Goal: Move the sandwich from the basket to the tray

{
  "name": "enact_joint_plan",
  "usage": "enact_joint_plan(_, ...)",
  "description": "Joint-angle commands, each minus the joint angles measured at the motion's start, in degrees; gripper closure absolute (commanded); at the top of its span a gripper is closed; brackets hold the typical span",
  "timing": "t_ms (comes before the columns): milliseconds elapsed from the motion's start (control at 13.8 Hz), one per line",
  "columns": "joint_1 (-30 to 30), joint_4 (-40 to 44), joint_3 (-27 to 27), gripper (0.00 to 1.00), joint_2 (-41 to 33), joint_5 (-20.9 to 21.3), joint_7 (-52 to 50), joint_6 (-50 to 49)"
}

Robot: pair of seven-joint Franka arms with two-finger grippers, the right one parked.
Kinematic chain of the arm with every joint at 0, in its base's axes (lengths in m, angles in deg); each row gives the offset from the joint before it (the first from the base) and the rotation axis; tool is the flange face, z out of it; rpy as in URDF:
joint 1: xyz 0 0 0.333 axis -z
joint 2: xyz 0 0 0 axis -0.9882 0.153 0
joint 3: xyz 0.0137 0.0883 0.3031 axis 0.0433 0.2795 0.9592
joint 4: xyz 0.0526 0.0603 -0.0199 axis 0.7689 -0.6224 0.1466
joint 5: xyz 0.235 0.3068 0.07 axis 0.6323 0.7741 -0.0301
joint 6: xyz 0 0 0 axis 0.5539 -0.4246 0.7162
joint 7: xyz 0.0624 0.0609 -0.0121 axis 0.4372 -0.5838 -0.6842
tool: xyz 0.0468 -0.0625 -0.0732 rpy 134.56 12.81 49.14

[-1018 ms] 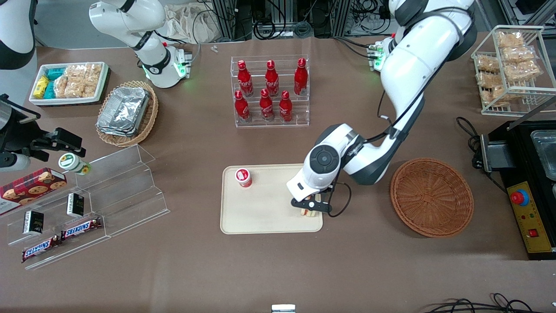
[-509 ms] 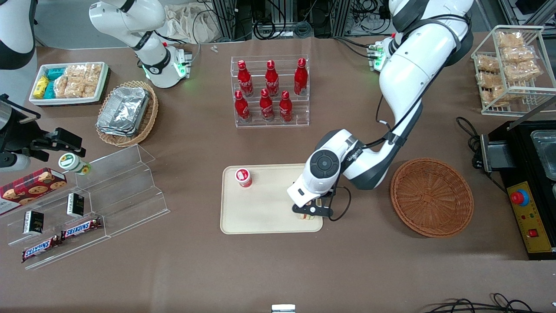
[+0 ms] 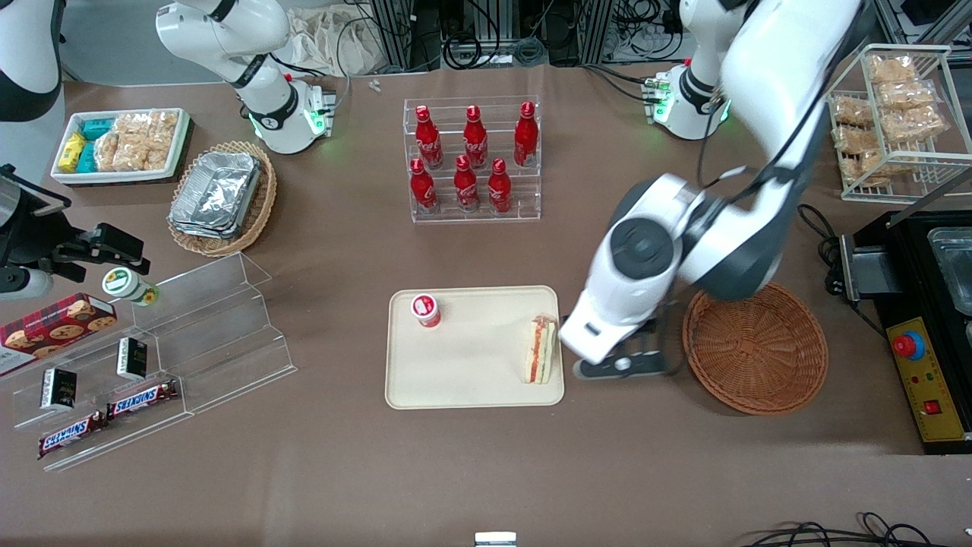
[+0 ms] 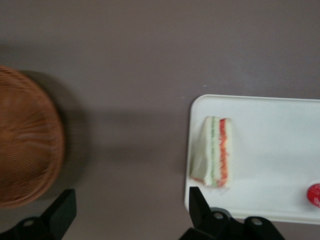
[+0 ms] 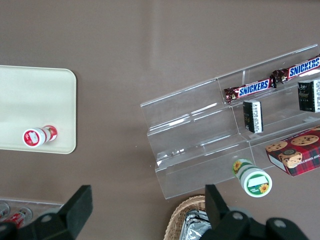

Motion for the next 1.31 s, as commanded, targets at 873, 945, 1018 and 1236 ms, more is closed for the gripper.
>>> enact_joint_plan(873,2.4,-10.1,29.8,0.00,-31.4,-20.1,34.2,-22.1)
enact_joint_plan(945,2.5,-11.0,30.2,0.00,-32.3,-20.0,34.3,-22.3)
enact_joint_plan(1018,2.3,-10.7,30.2,0.00,-31.9,-19.4,34.3,-21.8)
enact_joint_plan(1236,2.3,-9.1,30.2,0.00,-30.2,-19.5,34.2,-21.5)
